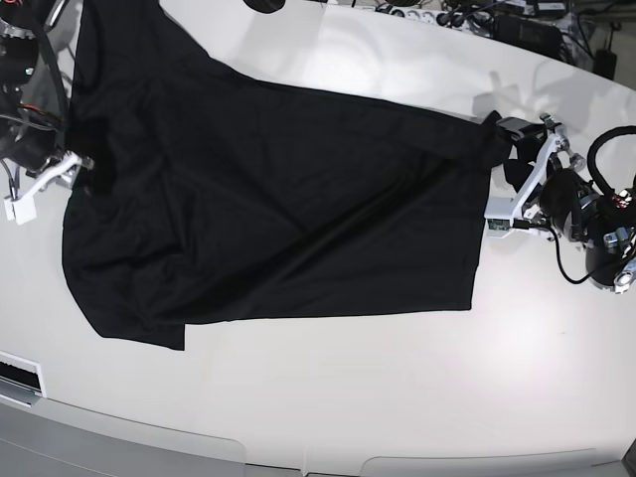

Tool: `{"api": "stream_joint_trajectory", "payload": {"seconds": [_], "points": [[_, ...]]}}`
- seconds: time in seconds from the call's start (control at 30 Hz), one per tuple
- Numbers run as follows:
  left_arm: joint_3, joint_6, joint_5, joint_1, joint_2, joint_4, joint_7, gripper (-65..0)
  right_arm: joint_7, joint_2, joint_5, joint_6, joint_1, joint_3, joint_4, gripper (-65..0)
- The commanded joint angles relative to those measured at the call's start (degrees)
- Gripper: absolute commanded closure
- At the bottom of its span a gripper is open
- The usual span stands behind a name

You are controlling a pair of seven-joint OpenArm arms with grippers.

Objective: Layout the t-shirt on the table in an organized manner, then fold the t-shirt properly
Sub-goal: 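Move the right gripper to the shirt corner beside it and grasp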

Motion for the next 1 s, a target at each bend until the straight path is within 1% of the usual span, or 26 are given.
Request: {"api": "stream_joint_trajectory", "payload": {"seconds": [0.0,0.1,0.17,0.2,0.27,0.3,0.33,0.37,0.4,0.43,0.53,0.57,0.63,0.7,0.77,0.83,0.9,0.97], "points": [[-0.74,-0.30,-0.79,-1.22,-1.11,0.39,-0.22,-39.2,1.03,0.63,-0.35,-0.26,0.81,0.42,0.79,-36.2],[-0.74,-0.30,-0.72,-1.11,-1.09,0.39,-0.20,-39.2,2.51,-0.07,-2.99,-0.59,1.09,-0.04,0.76,-36.2],[-0.74,-0.30,-0.74,-1.09,-1.09,0.39,-0.24,-39.2,4.22,-0.31,-6.82,-1.66,1.20,-1.33,0.76,-36.2],[-0.74,-0.30,-0.72,-1.09,-1.11,0.39,-0.42,-39.2,5.33,-0.35,-9.22,-3.04,1.36,-2.25,0.76,-36.2],[-0.74,-0.30,-0.72,-1.09,-1.09,0.39,-0.63,-39.2,7.85,-0.48,-14.34,-6.91,1.33,-4.33,0.76,-36.2],[-0.74,-0.30,-0.74,-1.09,-1.09,0.39,-0.66,-39.2,8.76,-0.48,-15.89,-8.33,1.33,-5.35,0.76,-36.2],[-0.74,-0.30,-0.74,-1.09,-1.09,0.39,-0.68,-39.2,9.14,-0.46,-16.63,-9.18,1.36,-6.23,0.76,-35.9],[-0.74,-0.30,-0.72,-1.09,-1.09,0.39,-0.90,-39.2,9.25,-0.46,-16.98,-9.33,1.36,-6.95,0.76,-34.2],[-0.74,-0.30,-0.72,-1.09,-1.09,0.39,-1.07,-39.2,9.25,-0.46,-16.92,-9.20,1.36,-7.54,0.76,-30.6],[-0.74,-0.30,-0.72,-1.09,-1.09,0.39,-1.07,-39.2,9.22,-0.46,-16.90,-8.90,1.40,-7.85,0.76,-25.3],[-0.74,-0.30,-0.70,-1.09,-1.11,0.39,-1.05,-39.2,8.37,-0.35,-16.85,-7.82,1.70,-7.76,0.79,-3.0],[-0.74,-0.30,-0.72,-1.09,-1.11,0.39,-1.07,-39.2,7.65,-0.31,-16.63,-7.72,1.73,-7.72,0.81,0.0],[-0.74,-0.30,-0.72,-1.09,-1.09,0.39,-1.07,-39.2,6.34,-0.28,-14.93,-7.50,1.66,-7.23,1.64,0.0],[-0.74,-0.30,-0.72,-1.09,-1.09,0.39,-1.09,-39.2,3.80,-0.33,-11.91,-5.22,1.57,-5.99,3.15,0.0],[-0.74,-0.30,-0.72,-1.09,-1.09,0.39,-1.25,-39.2,0.52,-0.33,-7.30,-2.47,1.09,-4.02,5.33,0.0],[-0.74,-0.30,-0.70,-1.09,-1.11,0.39,-1.25,-39.2,-2.27,-0.35,-2.73,-0.55,-0.15,-1.81,8.37,0.0],[-0.74,-0.30,-0.70,-1.09,-1.11,0.39,-1.25,-39.2,-4.11,-0.44,0.63,-0.09,-2.23,0.28,12.04,0.0],[-0.74,-0.30,-0.72,-1.09,-1.11,0.39,-1.27,-39.2,-4.81,-0.76,2.23,-0.52,-4.83,2.27,15.89,0.0]]}}
